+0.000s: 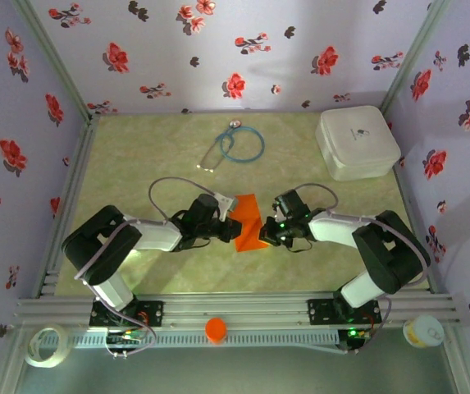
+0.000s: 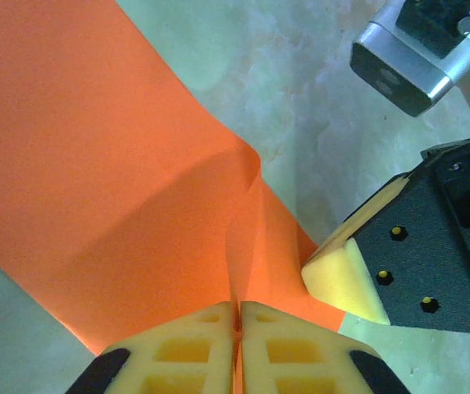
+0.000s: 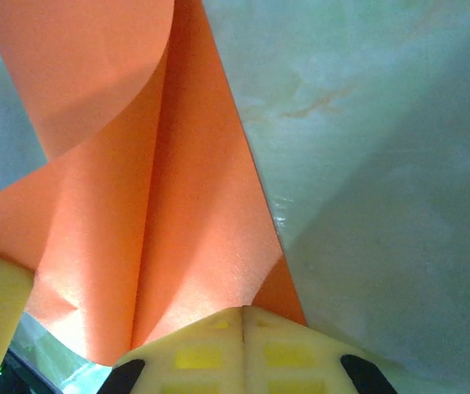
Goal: Fold a paper plane with a square sheet of paper (pick it up from the middle)
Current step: Fold the triangle a second time at the center of the table.
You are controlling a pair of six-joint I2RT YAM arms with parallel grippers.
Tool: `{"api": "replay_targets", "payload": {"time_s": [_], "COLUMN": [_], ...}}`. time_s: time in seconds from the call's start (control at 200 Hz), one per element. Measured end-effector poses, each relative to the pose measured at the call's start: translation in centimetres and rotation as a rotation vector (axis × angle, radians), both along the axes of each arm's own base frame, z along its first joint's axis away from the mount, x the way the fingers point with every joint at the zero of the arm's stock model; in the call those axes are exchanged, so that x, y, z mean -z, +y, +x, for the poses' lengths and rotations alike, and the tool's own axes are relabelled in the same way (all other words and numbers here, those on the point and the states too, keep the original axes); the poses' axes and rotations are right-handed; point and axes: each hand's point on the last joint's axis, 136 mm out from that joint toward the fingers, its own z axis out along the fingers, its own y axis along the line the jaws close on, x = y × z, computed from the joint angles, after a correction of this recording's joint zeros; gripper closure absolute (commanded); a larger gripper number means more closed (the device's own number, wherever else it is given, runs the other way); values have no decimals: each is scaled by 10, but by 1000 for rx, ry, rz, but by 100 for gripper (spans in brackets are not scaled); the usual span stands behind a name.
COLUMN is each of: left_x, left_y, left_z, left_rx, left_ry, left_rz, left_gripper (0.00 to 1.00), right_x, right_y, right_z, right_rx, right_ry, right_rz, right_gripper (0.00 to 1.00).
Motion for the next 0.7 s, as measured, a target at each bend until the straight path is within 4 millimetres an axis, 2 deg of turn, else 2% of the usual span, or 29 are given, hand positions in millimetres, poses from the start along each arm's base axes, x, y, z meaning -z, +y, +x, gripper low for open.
{"api": "replay_targets", "payload": {"time_s": [0.215,0.7], "left_x": [1,21], "left_y": [-1,4], "left_z": [6,9], "left_rx": [8,14], "left_ry": [-26,-48], "left_rz": [12,74], "left_gripper": [91,90], "right_x": [0,0], "right_y": [-1,-1], "right_z": [0,0], "right_rx": [-4,-6], "right_ry": [2,4], "right_rz": [-3,-6], "right_gripper": [100,100]}}
